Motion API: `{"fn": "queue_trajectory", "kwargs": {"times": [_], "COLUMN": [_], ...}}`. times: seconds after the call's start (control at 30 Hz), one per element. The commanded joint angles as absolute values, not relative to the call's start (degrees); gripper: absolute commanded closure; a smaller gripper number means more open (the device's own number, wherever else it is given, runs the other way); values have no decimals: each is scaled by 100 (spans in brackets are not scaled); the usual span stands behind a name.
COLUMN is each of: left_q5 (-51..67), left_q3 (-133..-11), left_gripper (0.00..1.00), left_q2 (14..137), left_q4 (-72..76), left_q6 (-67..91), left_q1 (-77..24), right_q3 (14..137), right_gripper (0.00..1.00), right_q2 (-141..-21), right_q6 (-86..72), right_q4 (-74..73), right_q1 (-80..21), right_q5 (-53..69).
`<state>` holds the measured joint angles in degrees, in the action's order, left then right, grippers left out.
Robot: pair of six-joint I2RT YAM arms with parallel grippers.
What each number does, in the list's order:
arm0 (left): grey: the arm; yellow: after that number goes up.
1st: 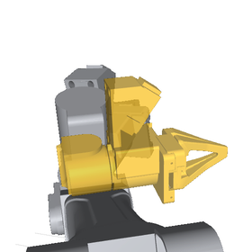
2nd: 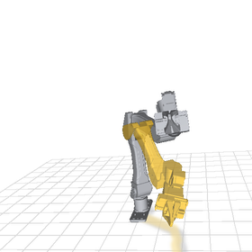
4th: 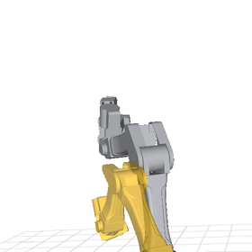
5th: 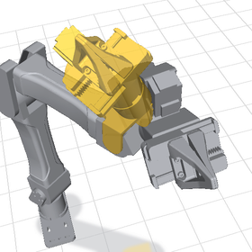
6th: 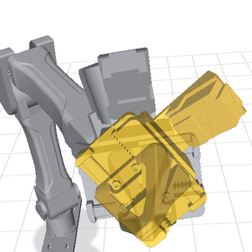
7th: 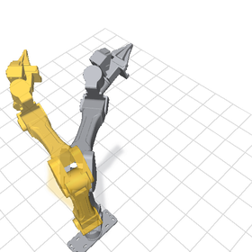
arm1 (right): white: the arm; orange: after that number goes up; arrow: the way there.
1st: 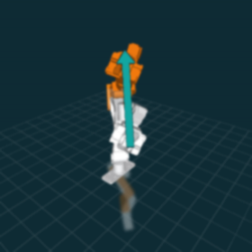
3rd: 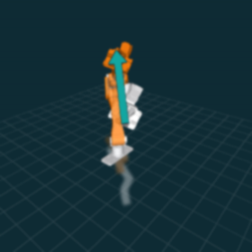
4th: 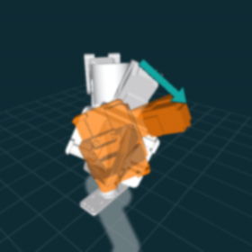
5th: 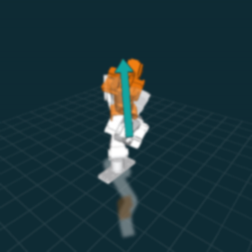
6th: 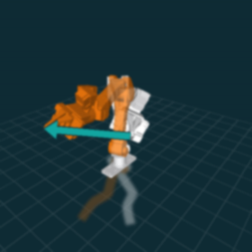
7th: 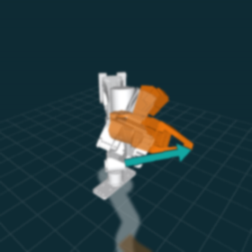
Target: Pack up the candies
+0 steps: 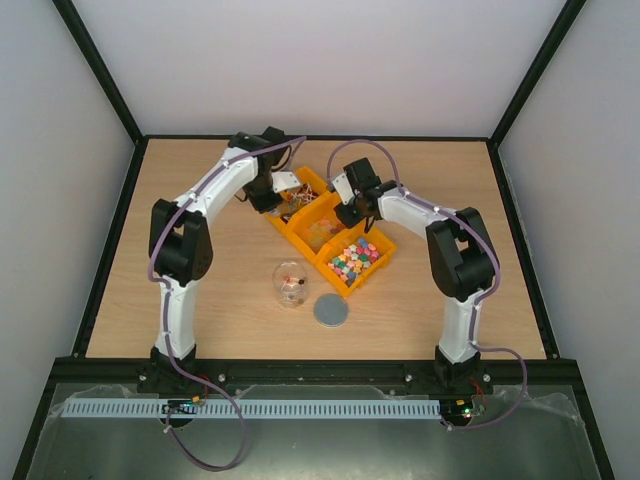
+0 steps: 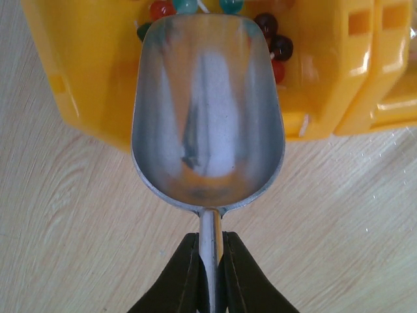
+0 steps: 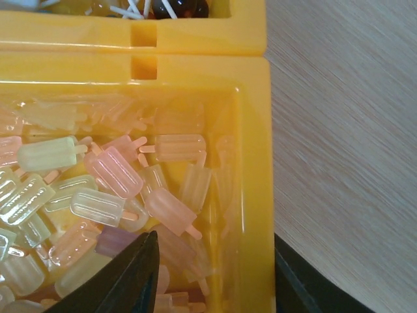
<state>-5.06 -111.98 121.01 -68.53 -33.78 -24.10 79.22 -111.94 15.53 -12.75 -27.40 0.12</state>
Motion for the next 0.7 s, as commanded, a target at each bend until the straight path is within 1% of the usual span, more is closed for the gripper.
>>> {"fn": "queue_trajectory", "kwargs": {"times": [0.0,0.17,0.33,0.67], "left_q5": [-631,-444,-122,348], "left_q3": [-11388,-11397,-11235,-9648], "left_gripper": [98,98,98,98], "left_q2": [12470,12655,12643,12044], "left_q4": [-7116,-7031,-6725,-5212], "left_q6": [-3210,-3108,-2985,-2779], "left_q1": [-2469,-2476,-2479,-2470], "right_q3": [8170,8174,8148,8123], "right_gripper": [59,63,64,67], "right_q2": [-11347,-11365,-11361,-11346], "right_q6": [1680,1763,1811,1884], "right_q4": [-1294,-1272,-1266,-1314], "right_q1": [-2767,-2777,-2777,-2786], "right_q5": [70,116,207,296]}}
